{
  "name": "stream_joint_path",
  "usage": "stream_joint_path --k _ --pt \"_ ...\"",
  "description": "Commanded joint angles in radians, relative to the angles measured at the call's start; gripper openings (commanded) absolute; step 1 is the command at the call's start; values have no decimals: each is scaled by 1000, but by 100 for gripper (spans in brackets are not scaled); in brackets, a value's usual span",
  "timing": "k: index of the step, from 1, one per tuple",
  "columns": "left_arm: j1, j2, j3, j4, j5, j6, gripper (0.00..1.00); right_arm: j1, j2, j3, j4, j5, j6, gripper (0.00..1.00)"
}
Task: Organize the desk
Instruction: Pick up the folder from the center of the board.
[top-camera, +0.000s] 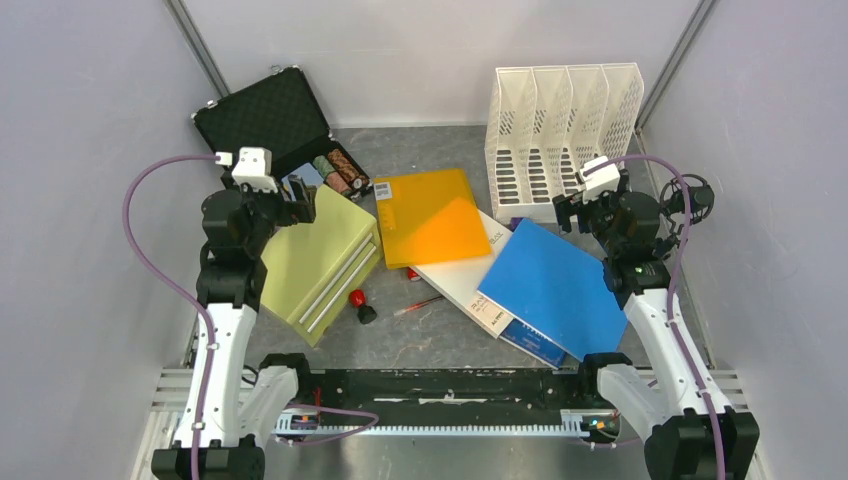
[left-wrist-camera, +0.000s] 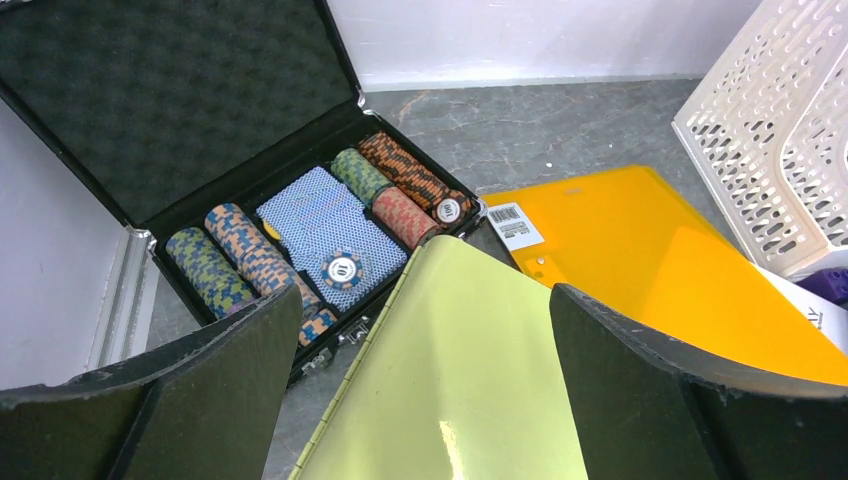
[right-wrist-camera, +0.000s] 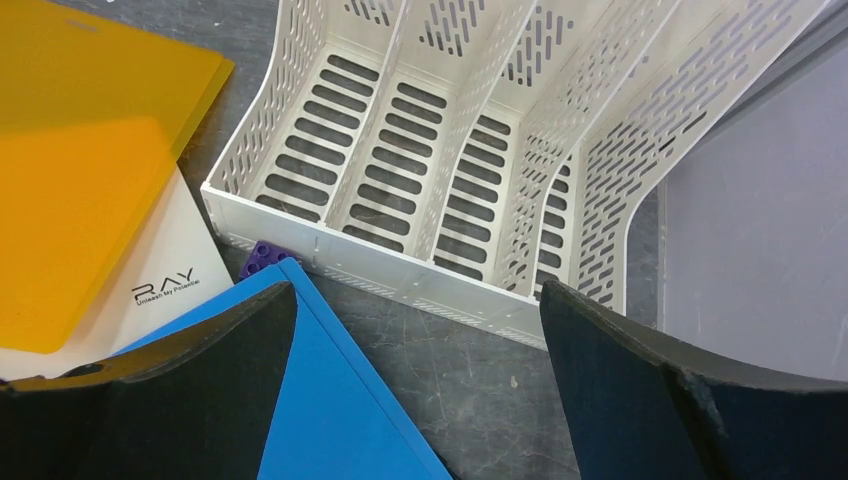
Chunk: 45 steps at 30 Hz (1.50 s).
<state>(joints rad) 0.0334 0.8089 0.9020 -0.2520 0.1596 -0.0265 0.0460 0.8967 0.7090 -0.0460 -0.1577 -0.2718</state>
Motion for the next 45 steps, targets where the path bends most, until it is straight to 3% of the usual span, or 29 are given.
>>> stream_joint_path --k 1,14,17,21,25,32,38,41,45 --pt "7 3 2 4 -4 -26 100 4 -8 3 38 -17 -17 98" --pt "6 -17 12 -41 -12 4 100 4 -18 33 -20 -154 -69 98" --pt "6 -20 29 -75 11 62 100 3 -13 66 -130 -236 -163 98" --pt "6 -1 76 -154 161 149 100 23 -12 92 -372 -313 -381 98" --pt "-4 35 116 -179 271 164 100 118 -49 28 -510 -222 -521 98" --pt "-21 159 246 -209 200 187 100 372 -174 -115 -544 -165 -530 98" --pt "-114 266 346 -210 142 165 100 531 -193 -138 -571 -157 -514 98" --pt "-171 318 377 -200 112 161 100 563 -178 -141 -549 -139 -503 98" --pt "-259 374 387 -181 120 179 100 582 -173 -162 -376 -59 -462 98"
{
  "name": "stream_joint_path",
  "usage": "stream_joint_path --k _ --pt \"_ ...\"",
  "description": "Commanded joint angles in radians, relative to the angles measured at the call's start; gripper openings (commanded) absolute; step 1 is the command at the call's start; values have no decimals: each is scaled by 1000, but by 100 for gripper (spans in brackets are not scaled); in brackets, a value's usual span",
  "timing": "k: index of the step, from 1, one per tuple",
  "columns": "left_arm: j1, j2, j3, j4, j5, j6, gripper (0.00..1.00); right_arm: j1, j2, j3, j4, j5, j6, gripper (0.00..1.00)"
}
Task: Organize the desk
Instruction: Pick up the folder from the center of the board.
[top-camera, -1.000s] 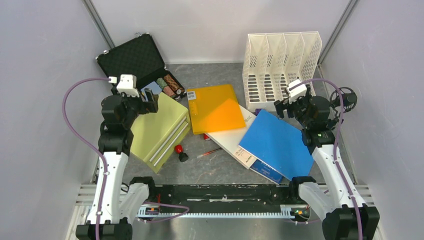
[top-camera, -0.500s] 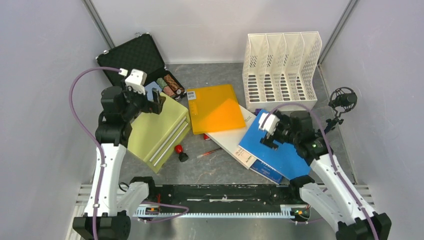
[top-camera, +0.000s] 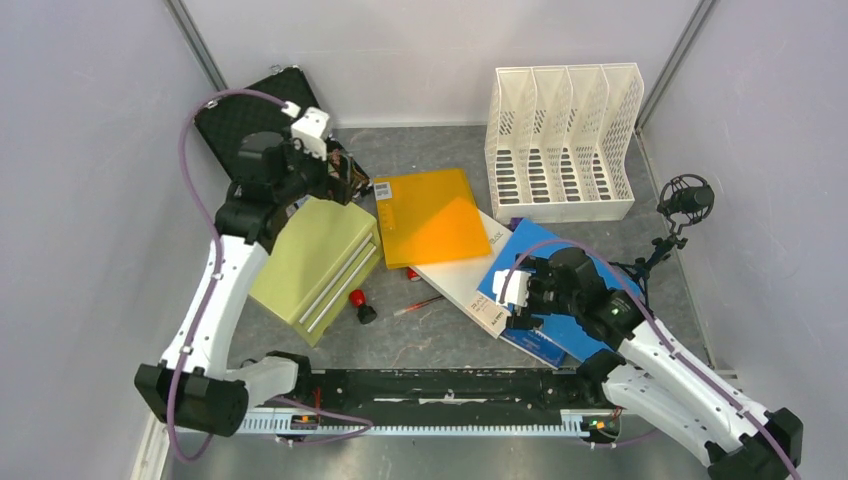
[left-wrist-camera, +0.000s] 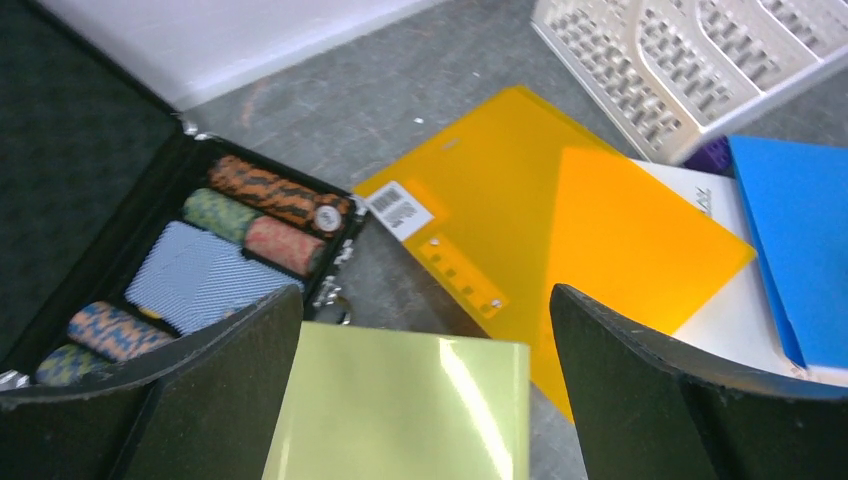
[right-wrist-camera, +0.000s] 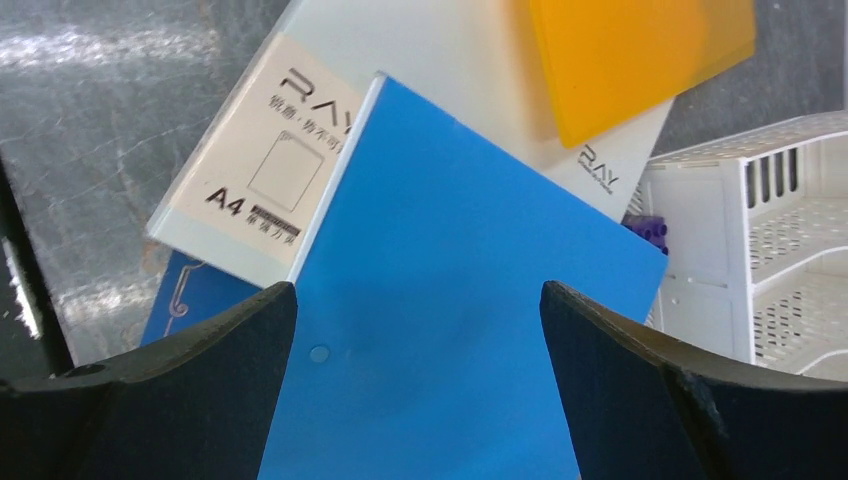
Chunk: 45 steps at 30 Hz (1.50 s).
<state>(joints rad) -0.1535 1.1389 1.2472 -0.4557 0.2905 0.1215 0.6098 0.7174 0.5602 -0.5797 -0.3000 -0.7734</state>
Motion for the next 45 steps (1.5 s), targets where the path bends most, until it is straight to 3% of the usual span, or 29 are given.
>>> stream_joint_path --k 1,10,13,24,38,45 --pt "-95 61 46 19 -7 40 100 27 27 -5 189 89 50 98" --pt "-156 174 115 -4 -20 -48 100 157 298 86 460 174 52 99" --pt "-156 162 104 -9 -57 -74 100 204 384 107 531 258 17 93" --pt "-153 51 42 -15 -148 -71 100 322 640 170 679 450 -87 85" --pt "-152 0 28 -2 -166 -72 100 366 821 126 925 632 -193 70" --pt "-151 -2 14 9 -162 -75 100 369 905 101 1068 665 -211 56"
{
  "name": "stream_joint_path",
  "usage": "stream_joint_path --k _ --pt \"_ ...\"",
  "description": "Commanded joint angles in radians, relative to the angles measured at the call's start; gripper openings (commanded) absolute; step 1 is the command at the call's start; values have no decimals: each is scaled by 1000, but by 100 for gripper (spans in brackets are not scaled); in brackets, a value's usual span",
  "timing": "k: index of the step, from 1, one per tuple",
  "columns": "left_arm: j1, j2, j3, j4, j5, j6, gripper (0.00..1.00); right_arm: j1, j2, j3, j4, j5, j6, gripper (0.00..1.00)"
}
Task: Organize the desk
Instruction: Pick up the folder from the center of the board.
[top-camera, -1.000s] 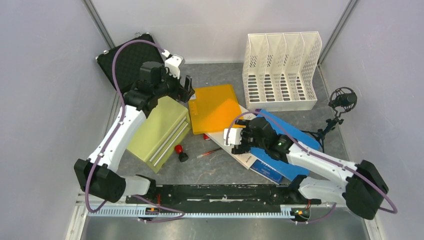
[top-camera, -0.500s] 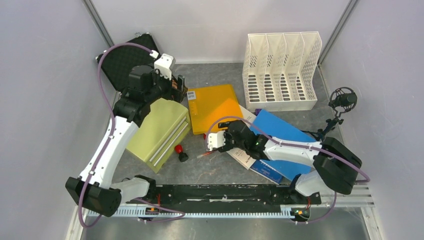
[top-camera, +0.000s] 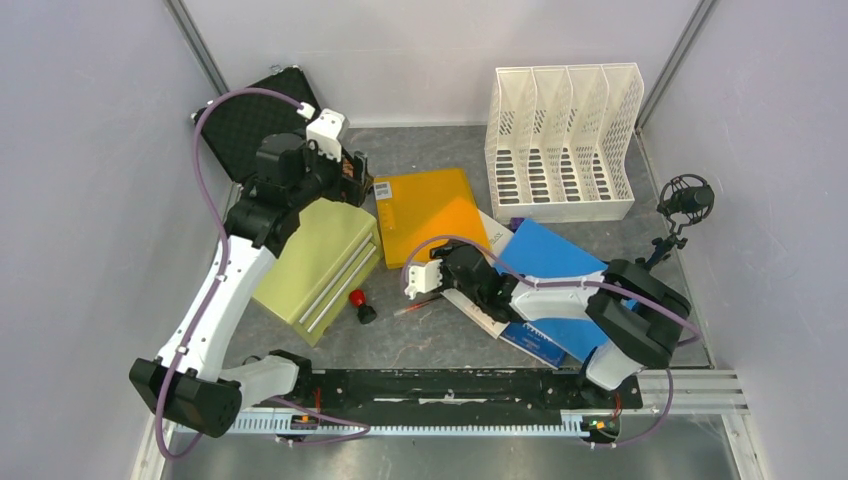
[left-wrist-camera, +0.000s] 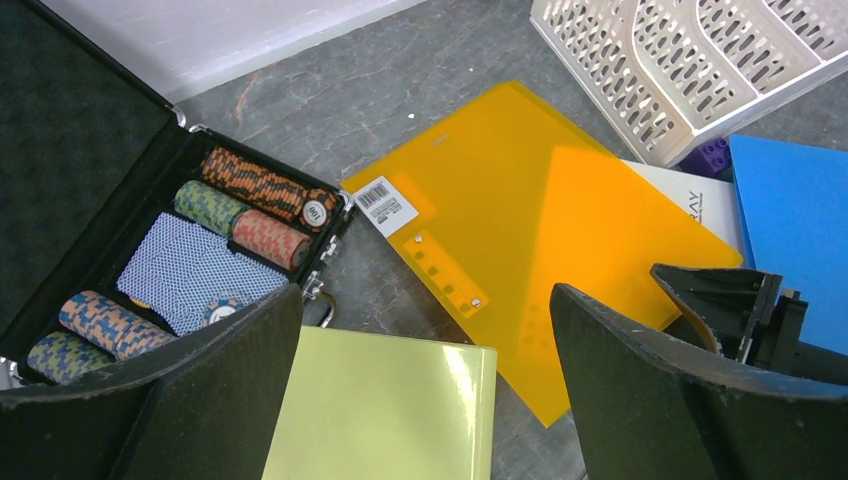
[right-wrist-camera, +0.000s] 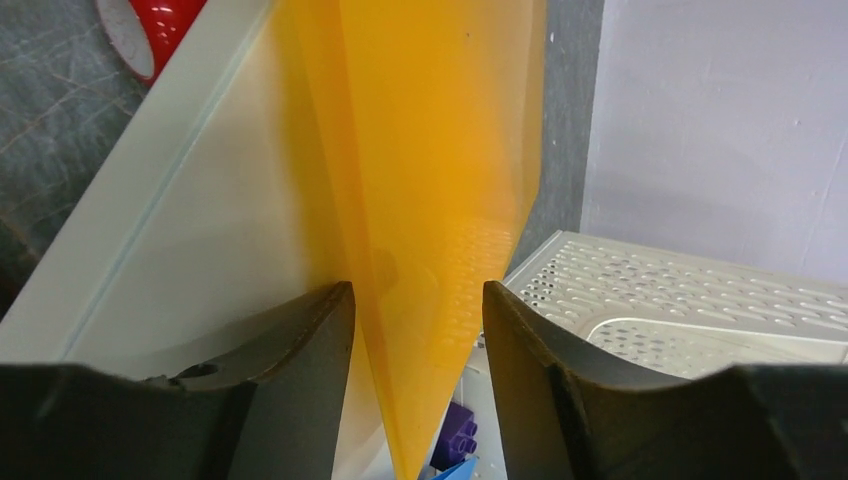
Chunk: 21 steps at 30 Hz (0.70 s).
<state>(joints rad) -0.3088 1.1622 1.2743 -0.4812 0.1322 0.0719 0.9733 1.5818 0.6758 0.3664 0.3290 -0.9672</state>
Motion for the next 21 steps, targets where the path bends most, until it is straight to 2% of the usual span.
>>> stream_joint_path --k 1,3,6,10,21 --pt "4 -27 -17 39 -5 -27 100 6 50 -19 140 40 -18 54" --pt "4 -28 -22 45 -3 -29 100 7 68 -21 157 44 -19 48" --pt "6 -25 -23 46 0 -30 100 10 83 -11 167 71 -20 32" --pt "5 -25 -20 47 1 -30 100 8 44 21 130 111 3 1" --pt "6 22 43 40 6 -91 100 -3 -130 183 15 244 111 0"
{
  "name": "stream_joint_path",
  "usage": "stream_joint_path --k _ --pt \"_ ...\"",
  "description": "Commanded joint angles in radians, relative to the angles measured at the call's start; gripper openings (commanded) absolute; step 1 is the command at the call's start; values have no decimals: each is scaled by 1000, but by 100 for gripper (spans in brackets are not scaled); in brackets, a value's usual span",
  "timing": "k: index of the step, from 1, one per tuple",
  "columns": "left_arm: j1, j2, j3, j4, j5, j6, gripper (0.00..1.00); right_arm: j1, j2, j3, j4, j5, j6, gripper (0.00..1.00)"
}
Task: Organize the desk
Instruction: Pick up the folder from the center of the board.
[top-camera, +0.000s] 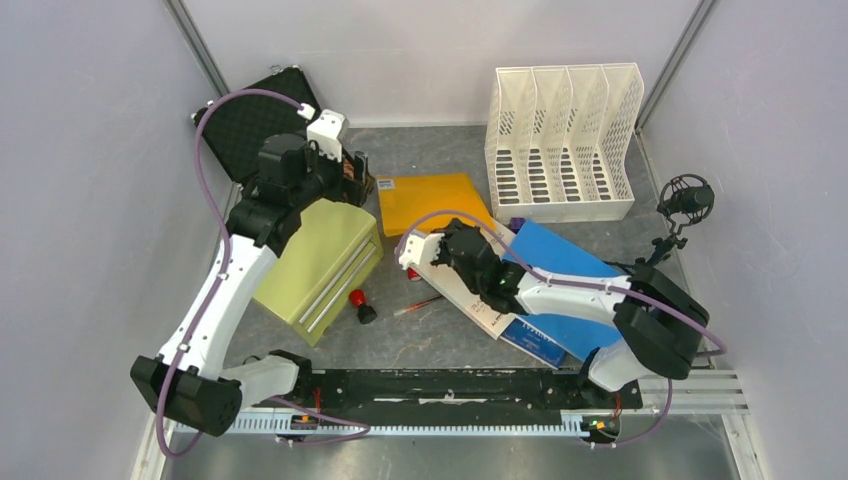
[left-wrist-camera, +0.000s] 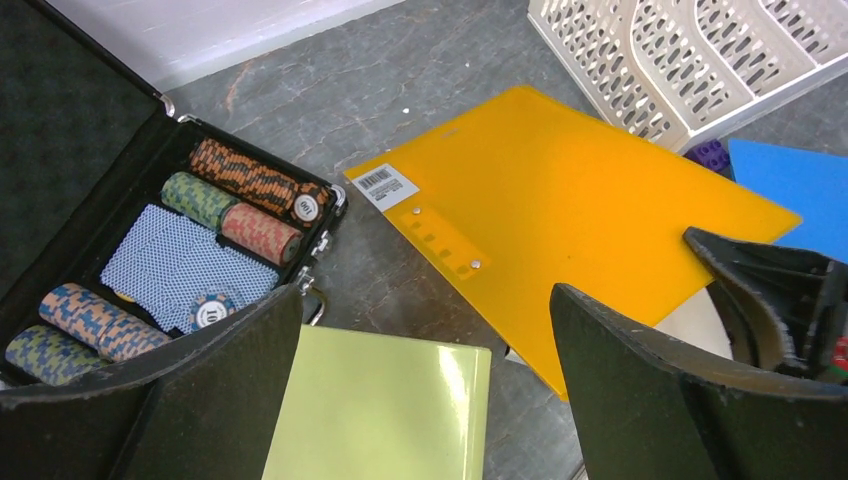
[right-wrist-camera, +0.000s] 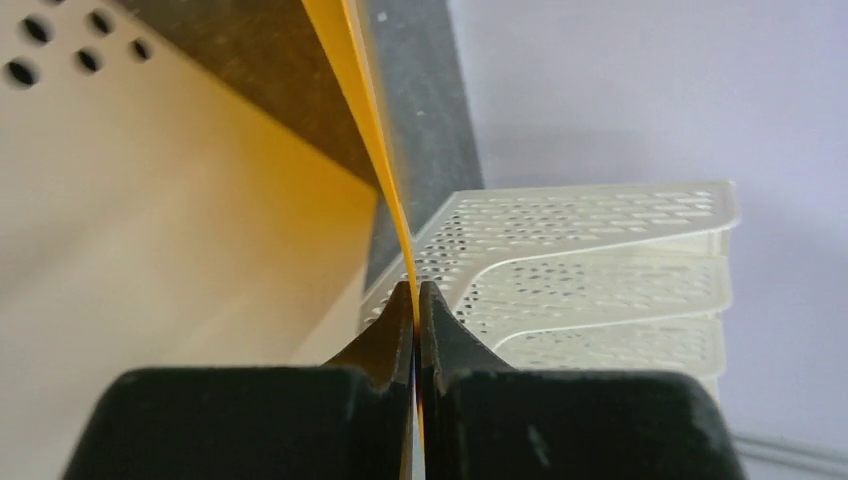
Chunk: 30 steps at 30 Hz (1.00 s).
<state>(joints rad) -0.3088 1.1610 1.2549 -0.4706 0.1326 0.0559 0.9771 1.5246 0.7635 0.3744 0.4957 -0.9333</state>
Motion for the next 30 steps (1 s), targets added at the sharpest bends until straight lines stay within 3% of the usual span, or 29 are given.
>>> stream_joint_path --k 1,10,15,24,30 --pt "5 33 77 25 9 -93 100 -11 -84 118 -2 80 92 0" --pt "59 101 188 49 138 -119 100 -111 -120 317 -187 13 233 0" --pt "186 95 218 98 389 -108 100 -184 -184 379 -274 -91 312 0" --pt "191 114 238 0 634 297 100 -241 -301 489 -512 -341 364 0" --pt "123 135 272 -27 652 557 100 -244 -369 558 -670 -488 359 0"
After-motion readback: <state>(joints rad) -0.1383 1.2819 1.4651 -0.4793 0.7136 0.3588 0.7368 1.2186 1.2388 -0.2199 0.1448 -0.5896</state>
